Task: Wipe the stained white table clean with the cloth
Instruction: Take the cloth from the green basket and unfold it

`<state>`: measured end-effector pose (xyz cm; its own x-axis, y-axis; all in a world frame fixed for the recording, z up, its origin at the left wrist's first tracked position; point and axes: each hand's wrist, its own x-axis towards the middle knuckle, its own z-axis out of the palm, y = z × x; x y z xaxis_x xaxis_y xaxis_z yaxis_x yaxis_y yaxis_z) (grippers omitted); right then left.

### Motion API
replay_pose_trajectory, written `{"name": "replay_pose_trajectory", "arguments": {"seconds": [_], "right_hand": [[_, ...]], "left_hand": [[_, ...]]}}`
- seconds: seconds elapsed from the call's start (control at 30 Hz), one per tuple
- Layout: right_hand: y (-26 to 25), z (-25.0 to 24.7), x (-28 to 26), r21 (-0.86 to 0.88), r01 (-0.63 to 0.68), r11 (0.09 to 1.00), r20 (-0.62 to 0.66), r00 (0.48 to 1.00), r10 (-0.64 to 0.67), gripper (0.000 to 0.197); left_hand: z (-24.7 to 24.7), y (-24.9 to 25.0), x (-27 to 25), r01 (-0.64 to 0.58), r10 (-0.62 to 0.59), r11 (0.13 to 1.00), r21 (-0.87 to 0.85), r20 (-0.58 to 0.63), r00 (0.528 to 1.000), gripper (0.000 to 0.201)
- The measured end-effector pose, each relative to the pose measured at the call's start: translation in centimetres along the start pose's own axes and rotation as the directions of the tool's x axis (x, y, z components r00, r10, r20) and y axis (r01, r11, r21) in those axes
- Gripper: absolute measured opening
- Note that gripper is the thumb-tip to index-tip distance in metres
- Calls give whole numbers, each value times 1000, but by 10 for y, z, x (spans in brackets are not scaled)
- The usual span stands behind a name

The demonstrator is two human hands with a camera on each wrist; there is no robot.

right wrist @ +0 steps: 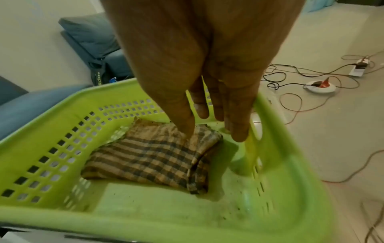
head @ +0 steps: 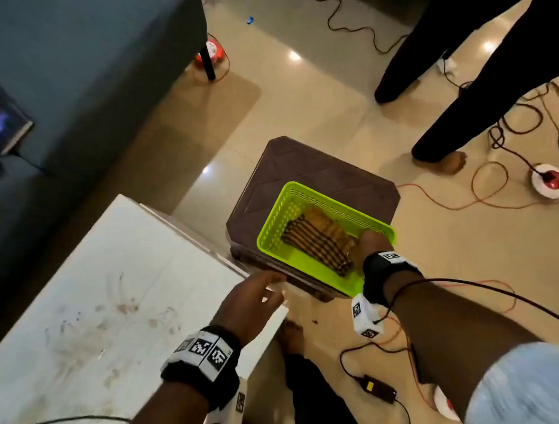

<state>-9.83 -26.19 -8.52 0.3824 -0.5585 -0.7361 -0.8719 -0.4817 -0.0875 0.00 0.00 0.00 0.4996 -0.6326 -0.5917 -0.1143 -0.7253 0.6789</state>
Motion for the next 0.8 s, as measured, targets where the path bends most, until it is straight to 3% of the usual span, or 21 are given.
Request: {"name": "replay_pose_trajectory", "arguments": {"seconds": [0.23, 0.53, 0.6, 0.67, 0.73, 0.8], "right_hand": [[-10, -2, 5, 82, -111, 990, 119, 988, 101, 67], [-23, -13, -14, 243, -99, 965, 9, 995, 100, 42], [-30, -15, -27, 332, 0, 943, -79, 996, 28, 43], [-37, -15, -48, 389, 191, 901, -210, 971, -115, 33], [-43, -17, -75, 352, 443, 824, -322, 884, -338, 23], [-51, -19, -105, 237, 657, 715, -359, 744, -564, 9]], "left_hand": [[-6, -15, -3, 112, -116, 992, 60, 68, 991, 28], [-8, -3, 3, 104, -105, 994, 24, 51, 993, 27], [-7, 4, 4, 112, -111, 993, -42, 27, 994, 25], [-6, 10, 6, 143, -144, 980, -141, 3, 990, 31], [-5, 22, 8, 209, -204, 909, -359, 52, 978, 52], [-7, 38, 9, 312, -282, 733, -605, 146, 948, 59]]}}
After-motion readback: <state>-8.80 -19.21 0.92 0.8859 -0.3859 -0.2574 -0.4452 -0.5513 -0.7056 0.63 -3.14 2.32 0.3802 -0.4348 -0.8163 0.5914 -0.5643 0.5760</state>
